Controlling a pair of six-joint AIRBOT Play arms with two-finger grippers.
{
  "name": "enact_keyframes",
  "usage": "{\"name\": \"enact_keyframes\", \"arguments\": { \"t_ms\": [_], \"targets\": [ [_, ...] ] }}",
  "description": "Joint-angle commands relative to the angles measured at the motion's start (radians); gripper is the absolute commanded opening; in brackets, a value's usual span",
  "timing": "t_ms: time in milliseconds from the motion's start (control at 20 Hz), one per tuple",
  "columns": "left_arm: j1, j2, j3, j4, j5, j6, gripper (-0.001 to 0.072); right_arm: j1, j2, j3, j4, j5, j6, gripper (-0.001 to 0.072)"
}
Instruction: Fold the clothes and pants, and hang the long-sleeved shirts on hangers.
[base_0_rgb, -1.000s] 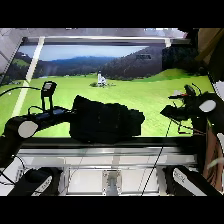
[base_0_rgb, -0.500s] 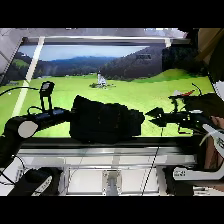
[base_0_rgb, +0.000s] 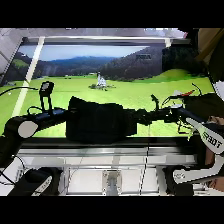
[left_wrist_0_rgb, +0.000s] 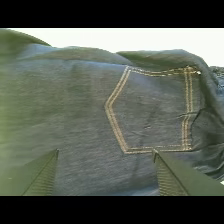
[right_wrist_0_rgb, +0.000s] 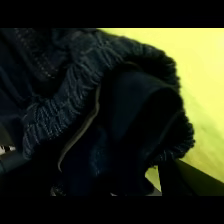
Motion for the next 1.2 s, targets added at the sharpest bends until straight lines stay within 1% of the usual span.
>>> {"name": "enact_keyframes", "arguments": {
  "t_ms": [0, 100, 150, 200, 250, 350, 400, 600, 700, 800, 900, 950, 1150],
  "targets": [
    [0.0, 0.0, 0.0, 0.0, 0.0, 0.0, 0.0652, 0.062, -0.003, 0.02, 0.002, -0.001, -0.003, 0.0679],
    [0.0, 0.0, 0.0, 0.0, 0.0, 0.0, 0.0652, 0.068, -0.003, 0.02, -0.002, -0.024, -0.002, 0.0674],
    [0.0, 0.0, 0.0, 0.0, 0.0, 0.0, 0.0652, 0.072, -0.003, 0.02, -0.001, -0.037, -0.002, 0.0582],
    [0.0, 0.0, 0.0, 0.0, 0.0, 0.0, 0.0652, 0.076, -0.003, 0.02, -0.002, -0.058, -0.002, 0.0339],
    [0.0, 0.0, 0.0, 0.0, 0.0, 0.0, 0.0652, 0.081, -0.003, 0.02, 0.001, -0.084, -0.001, 0.0015],
    [0.0, 0.0, 0.0, 0.0, 0.0, 0.0, 0.0652, 0.078, -0.002, 0.026, 0.008, -0.115, -0.007, 0.0023],
    [0.0, 0.0, 0.0, 0.0, 0.0, 0.0, 0.0653, 0.066, 0.0, 0.042, 0.007, -0.099, -0.007, 0.0023],
    [0.0, 0.0, 0.0, 0.001, 0.0, 0.0, 0.0652, -0.066, 0.063, 0.217, 0.003, 0.053, 0.013, 0.0022],
    [0.0, 0.0, 0.0, 0.001, 0.0, 0.0, 0.0652, -0.179, 0.117, 0.357, 0.003, 0.115, 0.092, 0.0022],
    [0.0, 0.0, 0.0, 0.005, 0.0, 0.001, 0.0652, -0.307, 0.174, 0.51, -0.029, 0.15, 0.219, 0.0021],
    [0.0, 0.0, 0.0, 0.005, 0.001, 0.001, 0.0653, -0.44, 0.214, 0.678, -0.165, 0.223, 0.38, 0.0021],
    [0.0, 0.0, 0.0, 0.005, 0.001, 0.001, 0.0652, -0.51, 0.232, 0.761, -0.236, 0.285, 0.444, 0.0021],
    [0.0, 0.0, 0.0, 0.012, 0.001, 0.001, 0.0652, -0.82, 0.303, 1.012, -0.377, 0.525, 0.568, 0.0022]
  ]
}}
